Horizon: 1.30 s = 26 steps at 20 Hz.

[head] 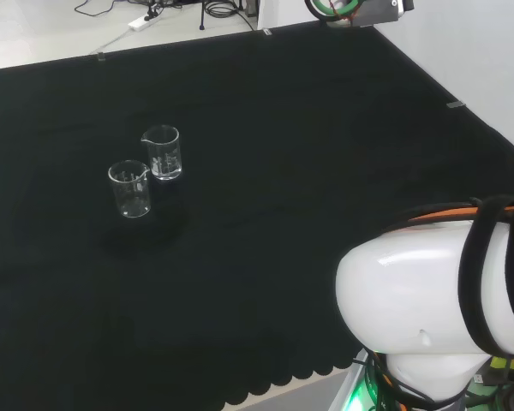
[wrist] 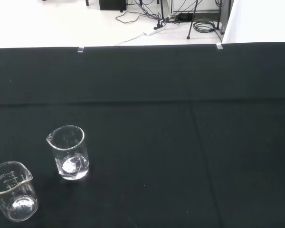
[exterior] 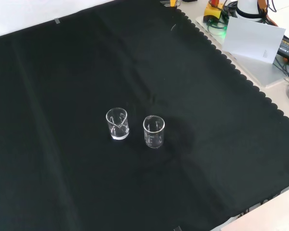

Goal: Pick up the beaker on the right.

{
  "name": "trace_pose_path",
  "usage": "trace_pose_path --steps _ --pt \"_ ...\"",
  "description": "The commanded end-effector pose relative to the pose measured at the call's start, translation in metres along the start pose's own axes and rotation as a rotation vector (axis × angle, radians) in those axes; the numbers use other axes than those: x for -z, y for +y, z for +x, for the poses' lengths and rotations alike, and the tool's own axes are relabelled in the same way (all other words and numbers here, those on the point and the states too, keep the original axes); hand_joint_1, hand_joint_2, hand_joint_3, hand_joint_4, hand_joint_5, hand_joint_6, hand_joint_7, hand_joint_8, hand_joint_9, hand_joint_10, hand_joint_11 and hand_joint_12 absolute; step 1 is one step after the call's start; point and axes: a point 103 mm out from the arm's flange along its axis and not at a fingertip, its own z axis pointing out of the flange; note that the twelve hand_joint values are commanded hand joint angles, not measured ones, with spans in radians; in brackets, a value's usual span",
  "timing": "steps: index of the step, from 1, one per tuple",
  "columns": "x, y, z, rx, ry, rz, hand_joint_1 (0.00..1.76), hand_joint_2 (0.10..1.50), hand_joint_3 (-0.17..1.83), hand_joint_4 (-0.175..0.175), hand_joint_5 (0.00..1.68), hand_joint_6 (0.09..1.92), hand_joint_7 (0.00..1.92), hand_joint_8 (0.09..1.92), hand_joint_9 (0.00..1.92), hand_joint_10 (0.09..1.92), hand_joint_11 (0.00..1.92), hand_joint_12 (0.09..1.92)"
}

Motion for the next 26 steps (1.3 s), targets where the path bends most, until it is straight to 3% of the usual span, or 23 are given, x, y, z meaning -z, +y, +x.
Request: trace_pose_path --steps 1,3,6,8,21,26 --pt "0.026 -0.009 0.043 0.011 -0.024 -0.027 0.26 1.07 0.57 -0.006 0.23 0.11 0.07 0.53 0.13 0.64 0.01 0.94" --pt "0.027 -0.010 0.050 0.010 -0.038 -0.034 0.13 1.22 0.38 0.004 0.24 0.09 0.07 0.45 0.11 0.59 0.00 0.86" --pt "0.027 -0.008 0.052 0.007 -0.034 -0.026 0.09 1.28 0.29 0.007 0.25 0.09 0.08 0.41 0.11 0.57 0.00 0.83" --pt "0.021 -0.004 0.037 -0.040 -0.049 -0.013 0.09 1.29 0.28 0.007 0.25 0.09 0.09 0.41 0.11 0.57 0.00 0.83" --pt "-0.014 0.029 -0.029 -0.032 0.084 0.022 0.24 1.22 0.21 0.000 0.23 0.09 0.14 0.42 0.13 0.58 0.00 0.84" --pt "-0.039 0.058 -0.047 -0.019 0.140 0.013 0.26 1.21 0.20 -0.003 0.23 0.09 0.14 0.42 0.13 0.58 0.00 0.84"
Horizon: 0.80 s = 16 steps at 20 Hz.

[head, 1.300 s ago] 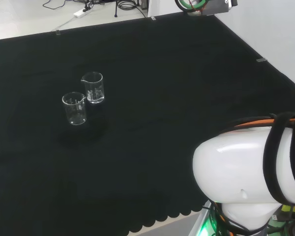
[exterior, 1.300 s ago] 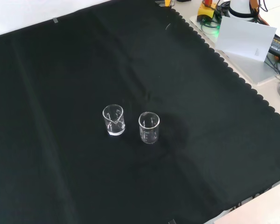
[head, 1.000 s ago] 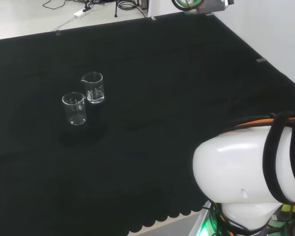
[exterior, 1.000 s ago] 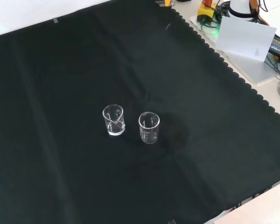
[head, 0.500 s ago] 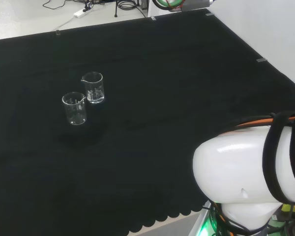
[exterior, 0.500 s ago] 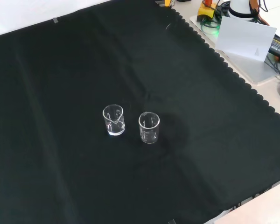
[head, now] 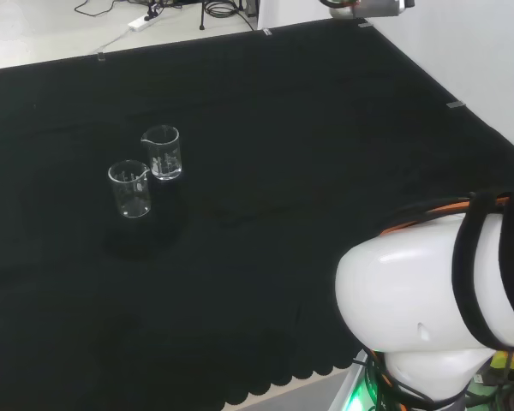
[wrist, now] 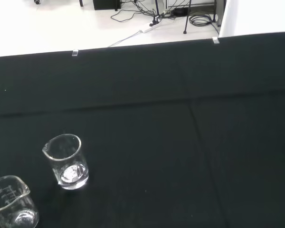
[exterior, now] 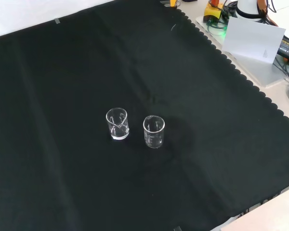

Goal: Pick up the beaker on the right.

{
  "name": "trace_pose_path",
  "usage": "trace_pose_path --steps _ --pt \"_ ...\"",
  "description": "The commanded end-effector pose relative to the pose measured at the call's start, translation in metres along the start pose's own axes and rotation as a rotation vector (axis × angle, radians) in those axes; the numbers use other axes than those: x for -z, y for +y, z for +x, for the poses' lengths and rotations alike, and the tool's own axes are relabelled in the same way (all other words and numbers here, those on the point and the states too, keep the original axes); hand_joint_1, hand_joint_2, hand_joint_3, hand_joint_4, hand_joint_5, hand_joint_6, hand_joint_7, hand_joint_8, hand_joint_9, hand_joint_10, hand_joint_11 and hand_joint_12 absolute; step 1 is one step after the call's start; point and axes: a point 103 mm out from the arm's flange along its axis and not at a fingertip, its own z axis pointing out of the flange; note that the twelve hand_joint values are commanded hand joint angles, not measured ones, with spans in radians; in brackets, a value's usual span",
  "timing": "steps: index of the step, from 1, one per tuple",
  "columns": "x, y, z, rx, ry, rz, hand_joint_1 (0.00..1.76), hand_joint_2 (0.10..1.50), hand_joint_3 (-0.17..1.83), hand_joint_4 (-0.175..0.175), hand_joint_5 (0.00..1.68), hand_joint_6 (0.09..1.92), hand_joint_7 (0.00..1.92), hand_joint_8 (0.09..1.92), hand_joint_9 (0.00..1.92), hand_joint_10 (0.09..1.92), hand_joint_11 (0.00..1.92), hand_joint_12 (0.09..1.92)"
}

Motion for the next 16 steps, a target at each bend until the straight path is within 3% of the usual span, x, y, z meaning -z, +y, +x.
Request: trace_pose_path --steps 1,4,12,16 --pt "-0.036 0.045 -0.034 0.025 0.080 -0.001 0.26 1.21 0.20 -0.004 0.23 0.09 0.14 0.42 0.14 0.58 0.00 0.85" --pt "-0.055 0.071 -0.050 0.046 0.114 -0.017 0.28 1.20 0.20 -0.007 0.24 0.09 0.15 0.42 0.15 0.59 0.00 0.86" --pt "-0.112 0.136 -0.032 0.092 0.137 0.000 0.36 1.16 0.18 -0.011 0.26 0.09 0.17 0.44 0.19 0.61 0.00 0.93" --pt "-0.145 0.157 -0.024 0.097 0.181 0.047 0.40 1.14 0.18 -0.013 0.26 0.09 0.18 0.45 0.21 0.61 0.00 0.95"
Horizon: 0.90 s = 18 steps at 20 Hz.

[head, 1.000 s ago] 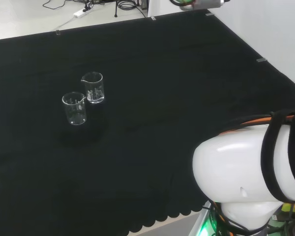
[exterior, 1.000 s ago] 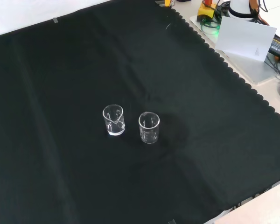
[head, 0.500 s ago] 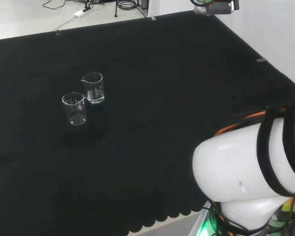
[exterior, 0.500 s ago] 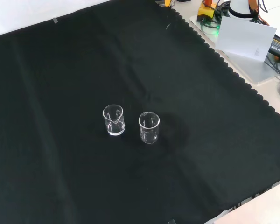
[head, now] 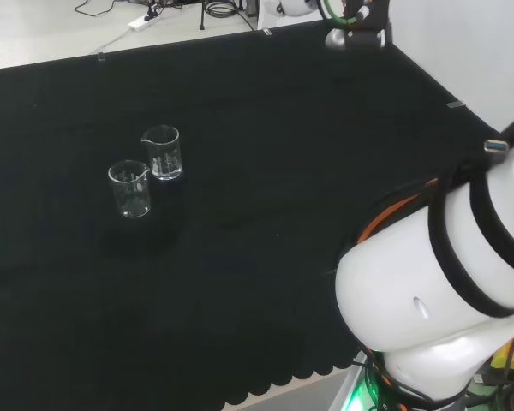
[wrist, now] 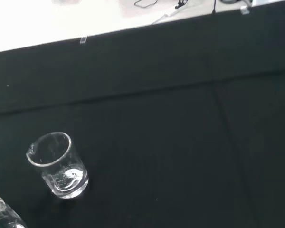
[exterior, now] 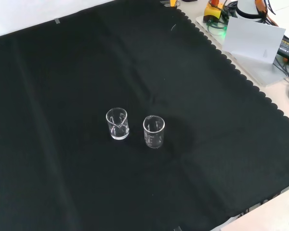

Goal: Pick up the beaker on the right.

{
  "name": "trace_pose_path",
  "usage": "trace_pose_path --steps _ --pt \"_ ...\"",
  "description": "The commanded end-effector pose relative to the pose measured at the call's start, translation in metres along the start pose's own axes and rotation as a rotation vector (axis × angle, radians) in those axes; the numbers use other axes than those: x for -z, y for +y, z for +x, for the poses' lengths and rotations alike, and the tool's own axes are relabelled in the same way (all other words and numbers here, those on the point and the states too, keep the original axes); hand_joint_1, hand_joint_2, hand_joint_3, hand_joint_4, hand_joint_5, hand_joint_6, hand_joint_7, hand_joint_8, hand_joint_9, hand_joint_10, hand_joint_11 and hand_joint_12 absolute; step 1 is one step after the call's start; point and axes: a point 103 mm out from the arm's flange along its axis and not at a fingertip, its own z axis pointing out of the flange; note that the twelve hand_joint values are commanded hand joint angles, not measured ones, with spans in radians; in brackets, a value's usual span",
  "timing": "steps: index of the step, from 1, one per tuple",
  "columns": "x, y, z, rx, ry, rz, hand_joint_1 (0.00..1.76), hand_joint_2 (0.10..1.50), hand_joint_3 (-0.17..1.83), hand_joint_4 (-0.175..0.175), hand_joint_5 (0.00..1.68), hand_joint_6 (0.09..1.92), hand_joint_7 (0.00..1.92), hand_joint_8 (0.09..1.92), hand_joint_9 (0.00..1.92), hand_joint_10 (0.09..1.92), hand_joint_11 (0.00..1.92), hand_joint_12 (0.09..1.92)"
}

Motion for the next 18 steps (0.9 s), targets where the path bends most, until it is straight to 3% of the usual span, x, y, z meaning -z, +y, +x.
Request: trace_pose_path --steps 1,8,18 --pt "-0.060 0.065 -0.002 0.038 0.080 0.018 0.43 1.13 0.17 -0.013 0.27 0.09 0.18 0.45 0.21 0.61 0.00 0.95" --pt "-0.122 0.103 0.016 0.126 0.244 0.117 0.64 0.99 0.16 -0.014 0.26 0.09 0.17 0.47 0.25 0.63 0.00 1.10" --pt "-0.189 0.130 0.029 0.211 0.317 0.187 0.74 0.73 0.50 -0.014 0.24 0.09 0.15 0.51 0.26 0.64 0.00 1.14"
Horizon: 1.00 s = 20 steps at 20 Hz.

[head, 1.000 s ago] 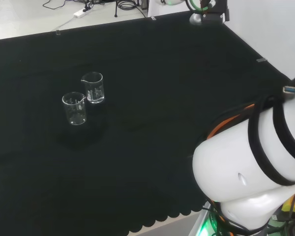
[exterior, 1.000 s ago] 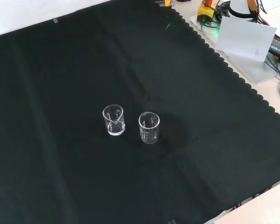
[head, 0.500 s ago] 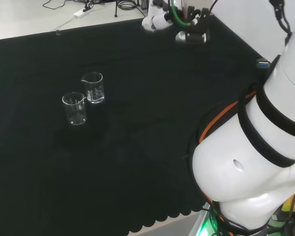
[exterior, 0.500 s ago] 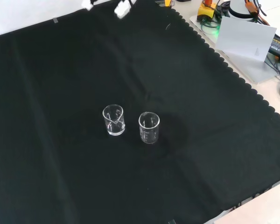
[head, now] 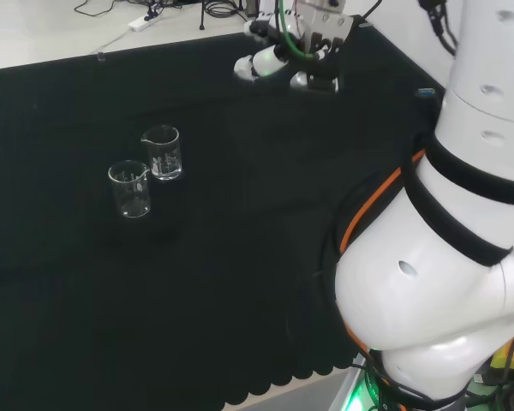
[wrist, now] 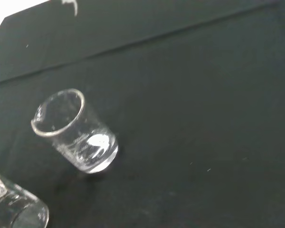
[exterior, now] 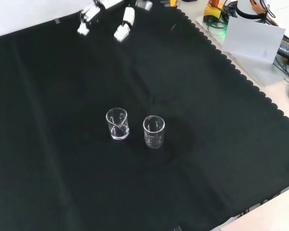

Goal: Pick up the beaker on the right.

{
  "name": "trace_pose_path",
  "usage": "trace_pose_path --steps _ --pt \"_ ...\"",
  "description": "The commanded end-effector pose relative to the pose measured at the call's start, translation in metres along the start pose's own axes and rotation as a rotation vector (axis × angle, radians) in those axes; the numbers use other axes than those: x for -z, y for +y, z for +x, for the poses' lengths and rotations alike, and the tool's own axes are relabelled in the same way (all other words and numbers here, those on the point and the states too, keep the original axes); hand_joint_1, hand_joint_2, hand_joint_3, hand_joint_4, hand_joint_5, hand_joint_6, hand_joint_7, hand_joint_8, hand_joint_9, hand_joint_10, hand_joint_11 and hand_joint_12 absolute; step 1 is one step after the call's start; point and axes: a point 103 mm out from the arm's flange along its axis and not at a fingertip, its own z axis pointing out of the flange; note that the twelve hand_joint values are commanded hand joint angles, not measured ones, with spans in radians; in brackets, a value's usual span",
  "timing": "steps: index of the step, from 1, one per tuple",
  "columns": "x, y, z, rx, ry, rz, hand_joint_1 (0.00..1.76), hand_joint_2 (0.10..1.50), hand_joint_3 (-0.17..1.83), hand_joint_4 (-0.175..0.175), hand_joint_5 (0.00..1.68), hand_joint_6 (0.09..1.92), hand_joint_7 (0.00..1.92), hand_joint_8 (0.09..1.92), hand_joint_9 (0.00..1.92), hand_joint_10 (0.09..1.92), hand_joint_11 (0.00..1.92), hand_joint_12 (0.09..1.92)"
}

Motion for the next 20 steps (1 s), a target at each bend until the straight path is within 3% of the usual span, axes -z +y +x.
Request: trace_pose_path --steps 1,6,12,16,18,20 --pt "-0.073 0.056 0.017 0.145 0.130 0.069 0.75 0.71 0.52 -0.014 0.24 0.09 0.15 0.51 0.26 0.64 0.00 1.14" --pt "-0.103 0.071 0.030 0.190 0.150 0.114 0.79 0.62 0.59 -0.016 0.22 0.09 0.15 0.51 0.26 0.64 0.00 1.15" --pt "-0.128 0.080 0.042 0.282 0.180 0.147 0.83 0.55 0.65 -0.023 0.22 0.09 0.15 0.51 0.26 0.63 0.00 1.14" --pt "-0.140 0.082 0.046 0.306 0.187 0.176 0.84 0.53 0.66 -0.026 0.23 0.09 0.14 0.51 0.25 0.63 0.00 1.13" --pt "-0.166 0.098 0.085 0.297 0.152 0.194 0.83 0.52 0.67 -0.027 0.23 0.09 0.13 0.51 0.25 0.62 0.00 1.12" --pt "-0.177 0.103 0.096 0.306 0.149 0.201 0.83 0.52 0.67 -0.027 0.22 0.09 0.12 0.50 0.24 0.62 0.00 1.11"
